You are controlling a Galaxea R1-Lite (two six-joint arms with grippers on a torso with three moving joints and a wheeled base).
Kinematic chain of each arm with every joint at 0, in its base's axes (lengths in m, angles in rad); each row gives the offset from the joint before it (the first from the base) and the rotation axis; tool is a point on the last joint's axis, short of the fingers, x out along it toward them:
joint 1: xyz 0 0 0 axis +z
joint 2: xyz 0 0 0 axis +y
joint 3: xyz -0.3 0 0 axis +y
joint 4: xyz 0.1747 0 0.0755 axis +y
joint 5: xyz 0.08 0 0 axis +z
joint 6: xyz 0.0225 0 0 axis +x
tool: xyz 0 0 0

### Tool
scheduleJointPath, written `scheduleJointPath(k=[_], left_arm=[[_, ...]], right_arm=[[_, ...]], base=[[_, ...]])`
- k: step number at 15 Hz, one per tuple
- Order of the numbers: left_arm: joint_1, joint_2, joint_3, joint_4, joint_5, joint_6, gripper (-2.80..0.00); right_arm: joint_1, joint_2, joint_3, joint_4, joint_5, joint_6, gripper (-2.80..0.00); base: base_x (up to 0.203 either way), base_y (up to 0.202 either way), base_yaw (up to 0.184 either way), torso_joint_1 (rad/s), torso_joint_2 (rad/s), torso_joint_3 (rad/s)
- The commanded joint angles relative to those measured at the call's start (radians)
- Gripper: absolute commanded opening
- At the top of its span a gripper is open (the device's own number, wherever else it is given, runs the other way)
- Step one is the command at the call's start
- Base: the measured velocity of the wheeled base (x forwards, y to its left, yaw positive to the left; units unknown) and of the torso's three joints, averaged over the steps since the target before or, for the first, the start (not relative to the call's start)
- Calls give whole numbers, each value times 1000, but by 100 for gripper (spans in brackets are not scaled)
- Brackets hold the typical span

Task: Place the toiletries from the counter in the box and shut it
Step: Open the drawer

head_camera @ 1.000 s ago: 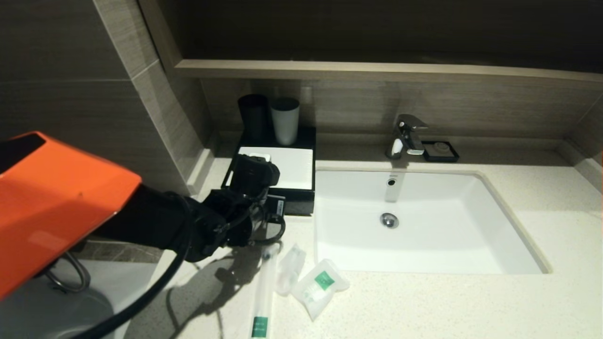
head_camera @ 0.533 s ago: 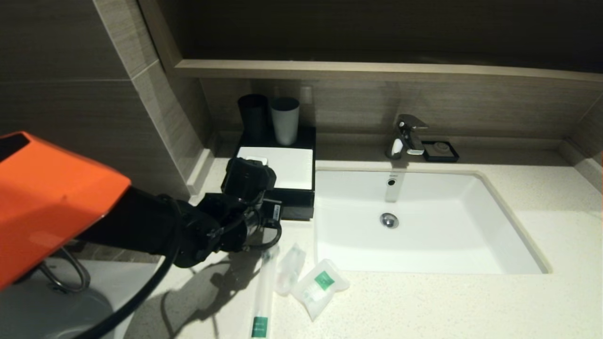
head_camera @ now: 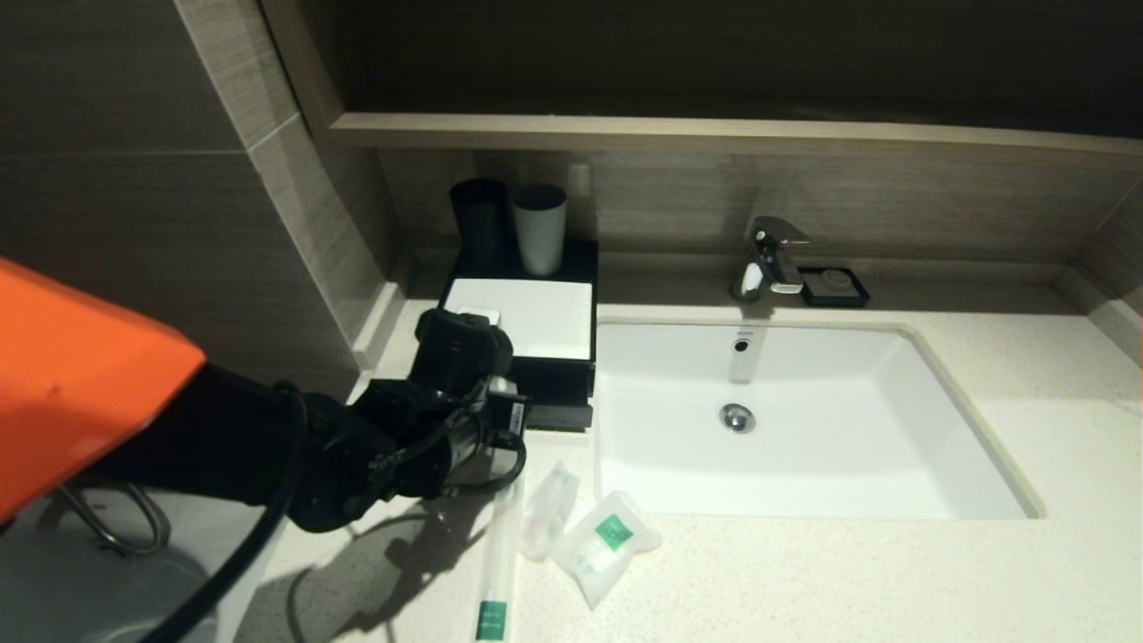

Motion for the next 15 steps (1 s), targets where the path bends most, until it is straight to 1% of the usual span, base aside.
scheduleJointPath(k=[1, 6, 15], left_arm=[[1, -15, 20, -1, 5, -3, -280], [-1, -36, 58, -2, 5, -7, -280], [-1, -59, 71, 1, 7, -7, -280]], right_arm=[[0, 1, 0, 0, 0, 0, -280], [0, 1, 0, 0, 0, 0, -280], [0, 1, 0, 0, 0, 0, -280]], base=[[0, 0, 0, 0, 0, 0], [0, 0, 0, 0, 0, 0], [0, 0, 0, 0, 0, 0]])
